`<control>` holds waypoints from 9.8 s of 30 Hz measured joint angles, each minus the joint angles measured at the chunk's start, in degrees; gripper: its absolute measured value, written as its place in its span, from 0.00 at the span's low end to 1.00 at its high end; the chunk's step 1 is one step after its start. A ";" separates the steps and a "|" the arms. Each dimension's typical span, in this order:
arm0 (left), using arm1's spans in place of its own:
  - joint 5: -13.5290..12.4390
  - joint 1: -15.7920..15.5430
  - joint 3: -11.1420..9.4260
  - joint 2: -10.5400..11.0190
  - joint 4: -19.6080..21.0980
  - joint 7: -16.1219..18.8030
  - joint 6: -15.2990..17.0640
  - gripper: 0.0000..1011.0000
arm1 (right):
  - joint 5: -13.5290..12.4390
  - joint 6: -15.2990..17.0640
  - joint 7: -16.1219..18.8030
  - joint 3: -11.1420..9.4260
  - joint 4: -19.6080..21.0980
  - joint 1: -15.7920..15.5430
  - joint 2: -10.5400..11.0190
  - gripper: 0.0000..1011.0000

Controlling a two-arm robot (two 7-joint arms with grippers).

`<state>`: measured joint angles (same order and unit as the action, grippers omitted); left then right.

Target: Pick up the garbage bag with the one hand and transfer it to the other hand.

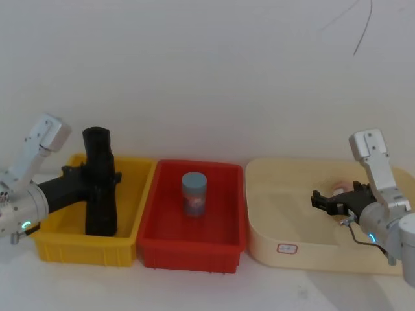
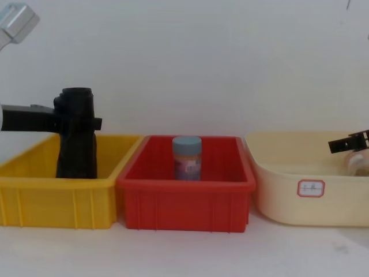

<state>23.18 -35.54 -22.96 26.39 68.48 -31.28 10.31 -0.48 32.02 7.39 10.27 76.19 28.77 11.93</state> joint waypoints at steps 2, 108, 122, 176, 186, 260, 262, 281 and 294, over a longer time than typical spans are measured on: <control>0.00 -0.08 -0.02 0.35 0.89 0.01 0.11 0.37 | -0.04 0.01 0.05 -0.05 -0.19 0.11 -0.01 0.99; 12.00 -20.74 -7.24 -9.31 -22.34 -33.93 -17.49 0.37 | -12.66 -15.68 29.93 10.07 6.76 1.25 6.20 0.99; 12.10 -20.98 -7.44 -9.56 -22.78 -34.27 -17.50 0.37 | -11.35 -12.70 27.98 12.35 5.83 3.34 5.22 0.99; 12.13 -21.10 -7.52 -9.67 -22.98 -34.42 -17.50 0.37 | -11.24 -14.38 29.51 19.81 -1.61 12.03 0.72 0.99; 12.13 -21.10 -7.52 -9.67 -22.98 -34.42 -17.50 0.37 | -11.58 -15.21 29.70 20.68 -4.05 13.64 -0.38 0.99; 12.13 -21.10 -7.52 -9.68 -22.98 -34.43 -17.50 0.37 | -13.64 -19.63 26.95 22.05 -15.43 18.85 -5.34 0.49; 12.13 -21.10 -7.52 -9.67 -22.98 -34.43 -17.50 0.37 | -13.64 -19.63 26.94 22.05 -15.44 18.86 -5.35 0.49; 12.13 -21.10 -7.52 -9.70 -22.97 -34.46 -17.50 0.86 | -13.51 -19.04 24.03 21.27 -13.31 17.55 -4.16 0.49; 12.13 -21.10 -7.52 -9.67 -22.98 -34.44 -17.50 0.99 | -13.43 -16.98 18.09 17.57 -8.32 13.90 -0.75 0.49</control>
<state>35.31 -56.64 -30.48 16.72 45.51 -65.72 -7.18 -13.92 15.04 25.47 27.83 67.87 42.67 11.18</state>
